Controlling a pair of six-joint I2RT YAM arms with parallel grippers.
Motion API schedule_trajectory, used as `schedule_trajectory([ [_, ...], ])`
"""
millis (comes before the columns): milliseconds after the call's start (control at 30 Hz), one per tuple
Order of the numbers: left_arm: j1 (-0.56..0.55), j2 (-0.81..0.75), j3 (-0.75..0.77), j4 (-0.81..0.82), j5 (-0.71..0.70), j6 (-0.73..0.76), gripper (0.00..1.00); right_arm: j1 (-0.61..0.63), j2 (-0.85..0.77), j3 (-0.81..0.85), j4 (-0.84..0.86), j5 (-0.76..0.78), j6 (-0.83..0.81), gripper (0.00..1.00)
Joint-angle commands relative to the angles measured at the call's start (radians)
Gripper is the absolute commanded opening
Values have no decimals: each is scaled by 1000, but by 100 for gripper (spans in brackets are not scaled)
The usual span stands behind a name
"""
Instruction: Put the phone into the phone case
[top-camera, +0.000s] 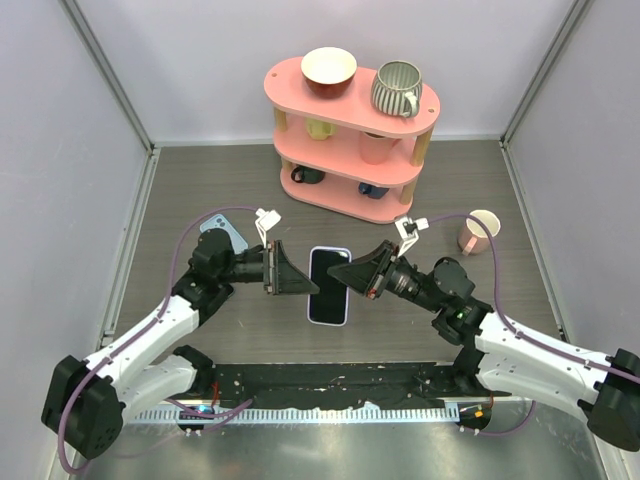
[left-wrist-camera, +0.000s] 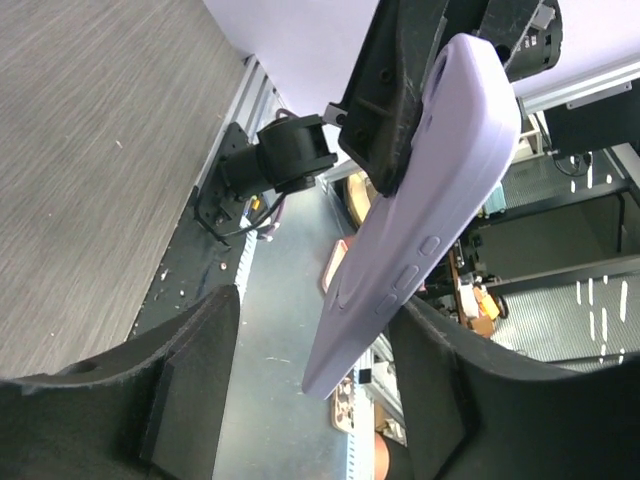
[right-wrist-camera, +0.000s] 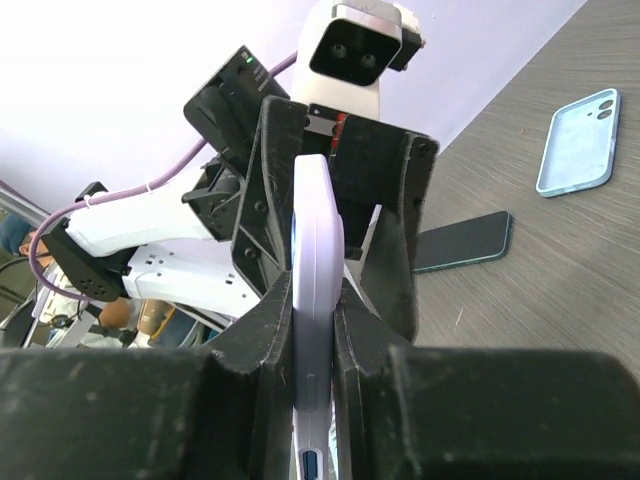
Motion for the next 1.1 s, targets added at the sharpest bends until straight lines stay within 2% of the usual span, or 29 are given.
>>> schedule_trajectory([
  [0,-14,19,-29,201,11,-114,52,4,9,23,162,47,41,11],
  [67,-16,24,-27,204,5,-121,40,4,11,32,125,53,35,14],
  [100,-16,26,-26,203,2,-121,28,4,8,42,110,56,34,18],
  [167,-16,36,-23,198,8,-126,14,3,8,49,85,68,34,22],
  [200,-16,39,-21,204,14,-137,4,4,3,49,79,71,38,28],
  [233,-16,38,-21,212,18,-143,0,4,0,55,74,73,41,32],
  [300,-16,38,-20,210,17,-155,0,4,-7,65,39,96,38,44],
  [400,-16,35,-16,190,11,-169,0,4,-43,64,14,133,19,54],
  [733,-16,19,-36,177,34,-190,0,6,-52,107,-59,189,-14,54],
  [767,-16,22,-39,175,35,-187,0,4,-56,107,-59,215,-15,54],
  [833,-16,39,-41,170,46,-187,0,4,-61,107,-56,223,-21,27],
  [867,-16,42,-41,170,46,-190,0,4,-61,113,-68,217,-31,5],
  [900,-16,42,-39,167,43,-190,0,4,-58,131,-81,211,-35,1],
  [1067,-16,39,-29,141,29,-181,0,4,-32,168,-146,185,-55,1],
])
